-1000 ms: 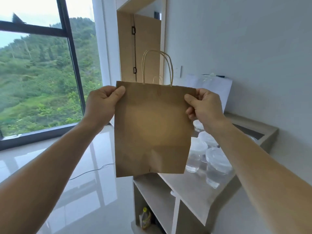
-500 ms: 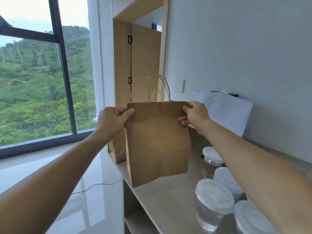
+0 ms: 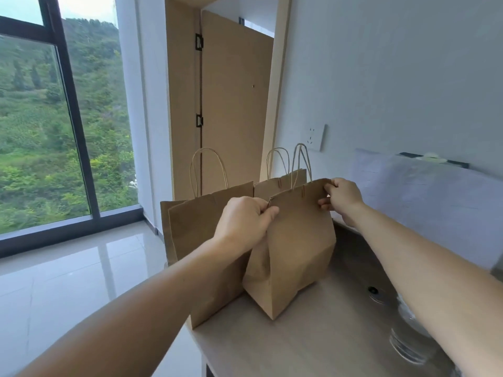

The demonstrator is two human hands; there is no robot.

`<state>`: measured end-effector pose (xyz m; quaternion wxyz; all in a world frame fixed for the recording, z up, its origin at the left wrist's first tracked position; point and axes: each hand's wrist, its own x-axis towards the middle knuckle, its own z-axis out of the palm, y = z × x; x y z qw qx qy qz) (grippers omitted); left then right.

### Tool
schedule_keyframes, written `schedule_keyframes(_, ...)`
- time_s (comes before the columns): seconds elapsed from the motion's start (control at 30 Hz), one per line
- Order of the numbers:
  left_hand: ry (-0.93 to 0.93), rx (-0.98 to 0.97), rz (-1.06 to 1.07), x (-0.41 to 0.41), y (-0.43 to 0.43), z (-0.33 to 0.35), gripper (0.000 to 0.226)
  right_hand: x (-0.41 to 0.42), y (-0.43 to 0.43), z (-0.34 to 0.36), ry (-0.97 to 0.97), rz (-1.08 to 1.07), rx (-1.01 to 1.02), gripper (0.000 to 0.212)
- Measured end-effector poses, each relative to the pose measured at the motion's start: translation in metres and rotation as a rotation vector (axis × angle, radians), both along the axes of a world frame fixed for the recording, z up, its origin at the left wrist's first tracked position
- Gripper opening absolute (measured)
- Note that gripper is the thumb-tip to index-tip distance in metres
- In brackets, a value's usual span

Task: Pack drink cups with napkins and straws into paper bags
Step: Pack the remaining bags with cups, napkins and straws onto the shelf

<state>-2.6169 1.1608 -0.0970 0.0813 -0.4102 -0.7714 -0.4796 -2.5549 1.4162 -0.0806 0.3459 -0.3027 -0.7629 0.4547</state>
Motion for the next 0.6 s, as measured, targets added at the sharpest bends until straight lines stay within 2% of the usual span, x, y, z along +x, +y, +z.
schedule_keyframes(0.2,0.070,-0.065,-0.030,-0.022,0.033,-0.016,0.049,-0.027,0.031,-0.022,-0.004,-0.052,-0.005,0.025)
schedule_keyframes(0.4,0.178,-0.044,-0.063,-0.026,0.055,-0.022,0.060,-0.036,0.049,-0.024,0.030,-0.098,0.008,0.024)
schedule_keyframes(0.6,0.172,-0.058,-0.082,-0.026,0.068,-0.028,0.060,-0.030,0.057,-0.026,0.070,-0.110,-0.005,0.022)
